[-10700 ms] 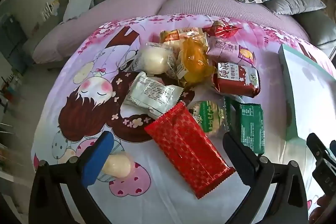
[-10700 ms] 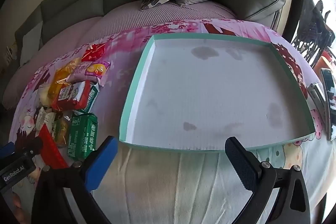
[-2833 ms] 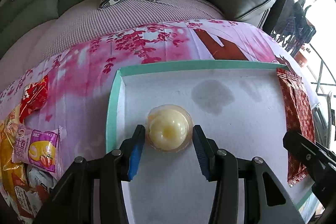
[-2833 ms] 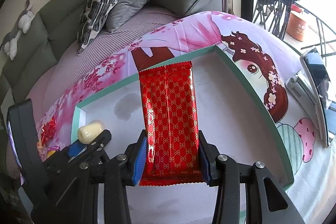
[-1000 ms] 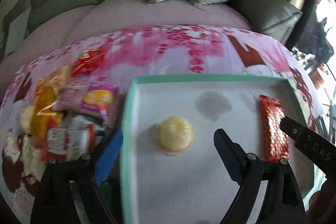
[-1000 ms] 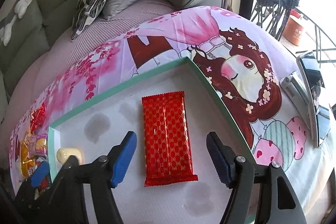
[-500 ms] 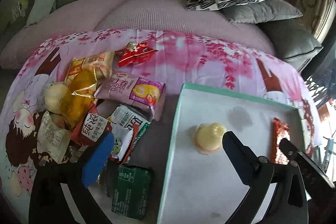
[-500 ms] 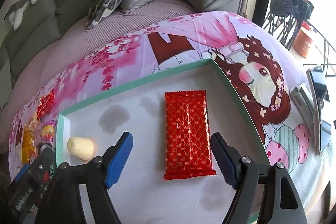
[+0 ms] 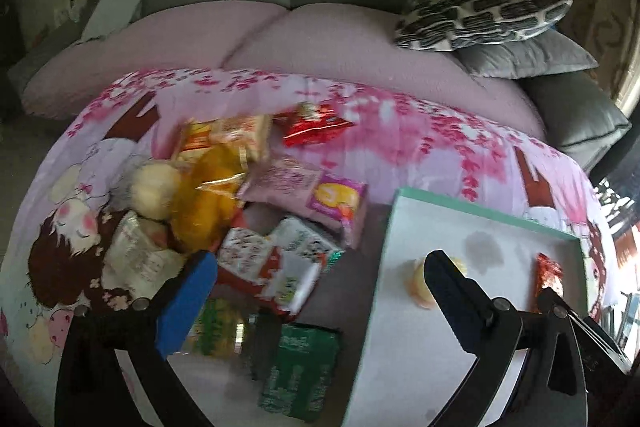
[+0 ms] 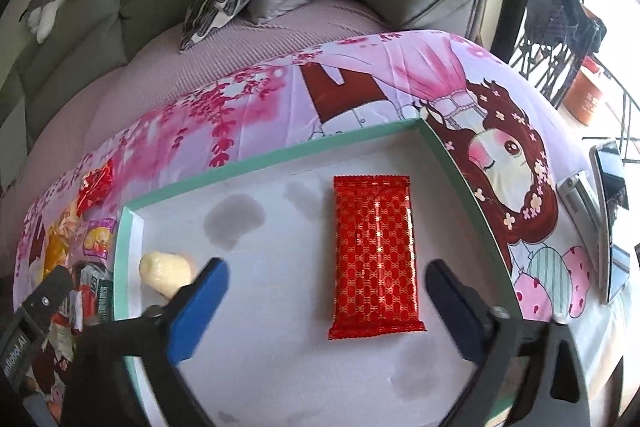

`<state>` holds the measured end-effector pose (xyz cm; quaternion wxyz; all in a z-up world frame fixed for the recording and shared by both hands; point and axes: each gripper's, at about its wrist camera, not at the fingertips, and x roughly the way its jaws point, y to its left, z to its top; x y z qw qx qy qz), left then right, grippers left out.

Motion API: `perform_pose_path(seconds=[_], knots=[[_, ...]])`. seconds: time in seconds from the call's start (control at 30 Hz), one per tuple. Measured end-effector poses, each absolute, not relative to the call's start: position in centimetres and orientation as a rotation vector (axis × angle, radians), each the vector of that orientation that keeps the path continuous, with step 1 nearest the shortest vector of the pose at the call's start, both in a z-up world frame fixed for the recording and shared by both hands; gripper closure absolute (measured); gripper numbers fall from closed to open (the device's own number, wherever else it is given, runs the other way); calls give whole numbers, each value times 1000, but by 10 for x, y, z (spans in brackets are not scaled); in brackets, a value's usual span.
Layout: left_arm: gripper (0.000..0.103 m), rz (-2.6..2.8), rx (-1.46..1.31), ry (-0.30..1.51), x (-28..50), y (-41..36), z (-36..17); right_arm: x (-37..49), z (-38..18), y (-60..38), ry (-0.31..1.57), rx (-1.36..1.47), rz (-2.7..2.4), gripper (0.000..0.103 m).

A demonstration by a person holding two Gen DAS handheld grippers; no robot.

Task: Organize snacks
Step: 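Open both tools to release the jelly cup and red bar in the tray, then move both tools back over the snack pile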

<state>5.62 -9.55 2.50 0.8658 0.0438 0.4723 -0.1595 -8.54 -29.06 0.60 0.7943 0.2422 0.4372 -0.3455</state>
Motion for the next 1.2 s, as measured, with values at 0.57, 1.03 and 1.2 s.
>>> perform_pose_path(seconds=[0.57,1.03,1.2], knots=[[0,-228,17,1017,72,-36,23,-51,11,-232,948,471,-533,0],[0,-104,206,1034,89,20,15,-19,-1,-163,1006,398,-356,0],[0,-79,200,1028,92,38,19,-11,-6,-146,1019,378,-291,0]])
